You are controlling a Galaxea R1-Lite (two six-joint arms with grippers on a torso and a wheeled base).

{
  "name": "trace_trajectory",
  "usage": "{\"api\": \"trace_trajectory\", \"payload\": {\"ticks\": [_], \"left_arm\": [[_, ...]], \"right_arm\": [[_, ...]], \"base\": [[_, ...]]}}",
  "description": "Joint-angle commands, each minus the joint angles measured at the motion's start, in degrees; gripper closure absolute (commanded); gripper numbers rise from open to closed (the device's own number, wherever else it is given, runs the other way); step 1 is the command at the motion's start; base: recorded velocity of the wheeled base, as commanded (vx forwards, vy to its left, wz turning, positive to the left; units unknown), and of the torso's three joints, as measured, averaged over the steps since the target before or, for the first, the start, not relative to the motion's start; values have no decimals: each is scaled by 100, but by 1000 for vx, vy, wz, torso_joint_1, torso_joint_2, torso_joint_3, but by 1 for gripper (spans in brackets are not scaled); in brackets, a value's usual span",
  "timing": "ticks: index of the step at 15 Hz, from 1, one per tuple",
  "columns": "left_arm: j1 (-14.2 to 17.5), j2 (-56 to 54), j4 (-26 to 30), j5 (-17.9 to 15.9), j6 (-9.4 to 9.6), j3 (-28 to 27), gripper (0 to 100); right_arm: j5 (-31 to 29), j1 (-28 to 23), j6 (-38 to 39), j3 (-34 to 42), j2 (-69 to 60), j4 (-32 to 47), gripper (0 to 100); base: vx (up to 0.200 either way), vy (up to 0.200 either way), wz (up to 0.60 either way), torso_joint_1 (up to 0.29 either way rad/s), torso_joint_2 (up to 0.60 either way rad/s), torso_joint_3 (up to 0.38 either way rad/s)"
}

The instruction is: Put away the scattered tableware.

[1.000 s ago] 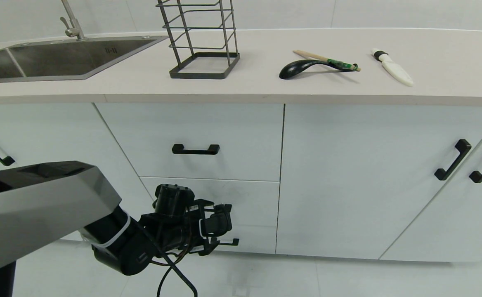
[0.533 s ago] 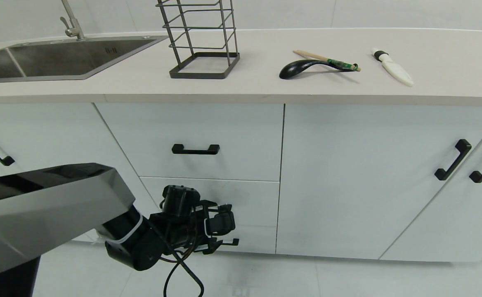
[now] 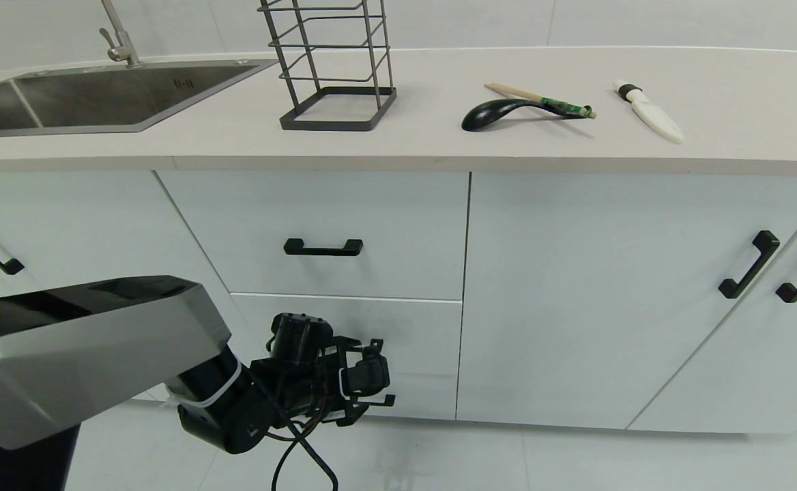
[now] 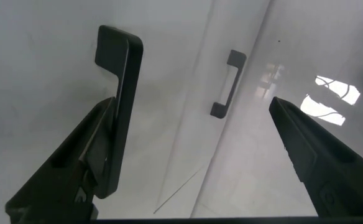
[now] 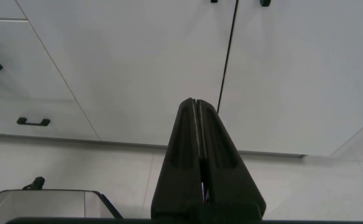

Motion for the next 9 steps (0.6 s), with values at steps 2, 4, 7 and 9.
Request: {"api": "trace_trajectory", "payload": {"ticks": [2, 4, 7, 9], "left_arm": [[7, -107, 53, -7, -6, 321, 0], [-2, -186, 53, -7, -6, 330, 0], [-2, -485, 53, -7, -6, 593, 0], [-2, -793, 44, -15, -33, 804, 0]], "right_arm": [[2, 1, -3, 0, 7, -1, 100], [2, 1, -3, 0, 7, -1, 100], [2, 1, -3, 0, 7, -1, 100], [2, 1, -3, 0, 7, -1, 100]], "base": [[0, 0, 0, 0, 0, 0], [0, 0, 0, 0, 0, 0], [0, 0, 0, 0, 0, 0], [0, 0, 0, 0, 0, 0]]}}
